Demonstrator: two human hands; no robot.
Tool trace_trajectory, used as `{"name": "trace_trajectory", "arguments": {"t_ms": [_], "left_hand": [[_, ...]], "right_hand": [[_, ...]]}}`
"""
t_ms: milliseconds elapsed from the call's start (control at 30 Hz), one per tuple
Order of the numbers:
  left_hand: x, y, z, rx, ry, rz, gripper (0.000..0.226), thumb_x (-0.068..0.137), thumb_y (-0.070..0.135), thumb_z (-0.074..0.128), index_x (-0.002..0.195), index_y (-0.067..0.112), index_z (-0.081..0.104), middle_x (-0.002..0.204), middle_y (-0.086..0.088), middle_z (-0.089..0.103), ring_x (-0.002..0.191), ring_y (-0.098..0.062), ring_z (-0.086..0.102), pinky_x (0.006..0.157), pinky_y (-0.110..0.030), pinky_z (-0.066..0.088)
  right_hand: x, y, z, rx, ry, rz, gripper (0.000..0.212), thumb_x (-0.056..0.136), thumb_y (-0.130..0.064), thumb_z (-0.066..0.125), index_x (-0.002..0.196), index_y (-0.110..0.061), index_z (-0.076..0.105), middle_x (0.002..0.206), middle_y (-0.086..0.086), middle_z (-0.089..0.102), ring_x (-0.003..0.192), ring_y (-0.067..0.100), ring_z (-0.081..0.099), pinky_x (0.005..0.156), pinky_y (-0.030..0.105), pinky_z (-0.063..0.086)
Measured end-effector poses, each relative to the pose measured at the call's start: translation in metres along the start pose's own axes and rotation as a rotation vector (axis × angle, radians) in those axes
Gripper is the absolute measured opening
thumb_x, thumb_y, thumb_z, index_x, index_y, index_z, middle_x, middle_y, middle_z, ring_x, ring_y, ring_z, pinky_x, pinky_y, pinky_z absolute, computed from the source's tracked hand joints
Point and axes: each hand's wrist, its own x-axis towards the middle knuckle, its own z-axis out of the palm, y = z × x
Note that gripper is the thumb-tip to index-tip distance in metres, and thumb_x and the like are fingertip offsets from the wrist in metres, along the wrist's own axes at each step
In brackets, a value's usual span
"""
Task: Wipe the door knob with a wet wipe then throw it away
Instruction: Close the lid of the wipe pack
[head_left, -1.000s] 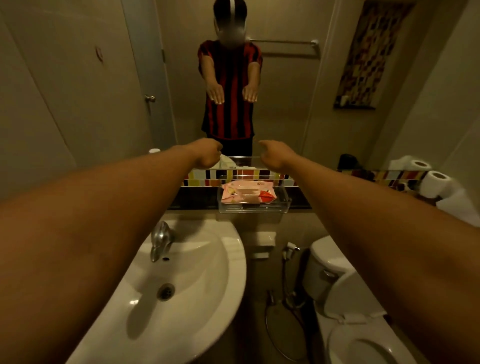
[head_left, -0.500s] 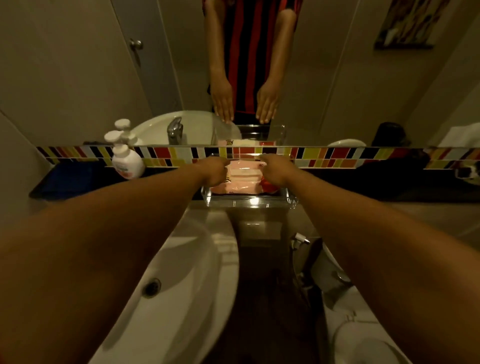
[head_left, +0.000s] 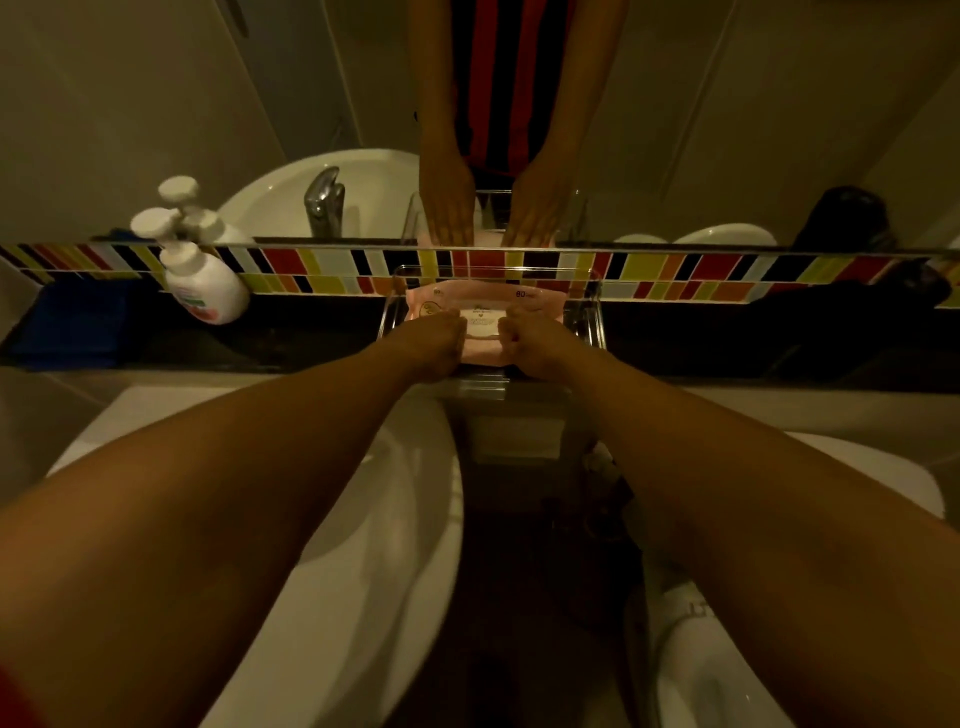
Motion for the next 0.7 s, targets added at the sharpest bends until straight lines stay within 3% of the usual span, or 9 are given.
{"name": "trace_trajectory", "arguments": {"t_ms": [233, 433, 533, 600, 667, 700], "left_hand": [[0.007, 0.003, -0.002, 0.009, -0.008, -0.069, 0.041, 0.099, 0.025, 0.047, 0.138, 0.014, 0.044, 0.136, -0.013, 0.053, 0.123, -0.028, 0.053, 0.103, -0.039, 0.046], [0.007, 0.004, -0.001, -0.031, -0.044, -0.076, 0.043, 0.100, 0.022, 0.045, 0.142, 0.015, 0.040, 0.137, -0.013, 0.052, 0.123, -0.028, 0.053, 0.106, -0.041, 0.045], [0.002, 0.000, -0.003, -0.011, -0.081, -0.017, 0.043, 0.100, 0.020, 0.045, 0.141, 0.014, 0.039, 0.144, -0.014, 0.045, 0.128, -0.029, 0.049, 0.109, -0.042, 0.042], [-0.006, -0.004, -0.010, 0.014, -0.059, -0.012, 0.042, 0.099, 0.018, 0.045, 0.140, 0.011, 0.040, 0.155, -0.014, 0.030, 0.140, -0.032, 0.035, 0.116, -0.045, 0.030], [-0.019, -0.011, -0.022, -0.024, 0.020, -0.027, 0.046, 0.100, 0.018, 0.041, 0.145, 0.010, 0.035, 0.159, -0.012, 0.022, 0.146, -0.032, 0.023, 0.119, -0.046, 0.019], [-0.027, -0.015, -0.030, -0.071, 0.048, -0.046, 0.048, 0.101, 0.018, 0.040, 0.147, 0.010, 0.033, 0.159, -0.011, 0.023, 0.145, -0.031, 0.025, 0.118, -0.044, 0.022]], "right_hand": [[0.003, 0.003, -0.002, -0.083, -0.018, -0.059, 0.033, 0.095, -0.015, 0.052, 0.126, -0.004, 0.057, 0.143, 0.016, 0.041, 0.128, 0.033, 0.044, 0.110, 0.043, 0.038], [0.011, 0.000, 0.006, -0.057, -0.075, 0.050, 0.063, 0.091, -0.017, 0.060, 0.147, -0.004, 0.033, 0.152, 0.022, 0.030, 0.135, 0.039, 0.038, 0.111, 0.046, 0.039], [0.011, -0.001, 0.002, -0.085, -0.064, 0.036, 0.048, 0.091, -0.021, 0.060, 0.136, -0.006, 0.048, 0.144, 0.018, 0.042, 0.127, 0.034, 0.046, 0.106, 0.043, 0.043], [0.008, -0.002, -0.005, -0.030, -0.053, 0.048, 0.034, 0.093, -0.022, 0.057, 0.126, -0.011, 0.057, 0.132, 0.012, 0.056, 0.117, 0.027, 0.054, 0.101, 0.039, 0.047], [0.003, -0.004, -0.013, 0.069, -0.021, 0.076, 0.038, 0.095, -0.021, 0.054, 0.133, -0.015, 0.053, 0.135, 0.010, 0.056, 0.119, 0.026, 0.054, 0.102, 0.039, 0.047], [-0.002, -0.008, -0.019, 0.098, 0.001, 0.086, 0.043, 0.096, -0.019, 0.054, 0.139, -0.015, 0.048, 0.141, 0.010, 0.052, 0.125, 0.028, 0.051, 0.105, 0.040, 0.045]]}}
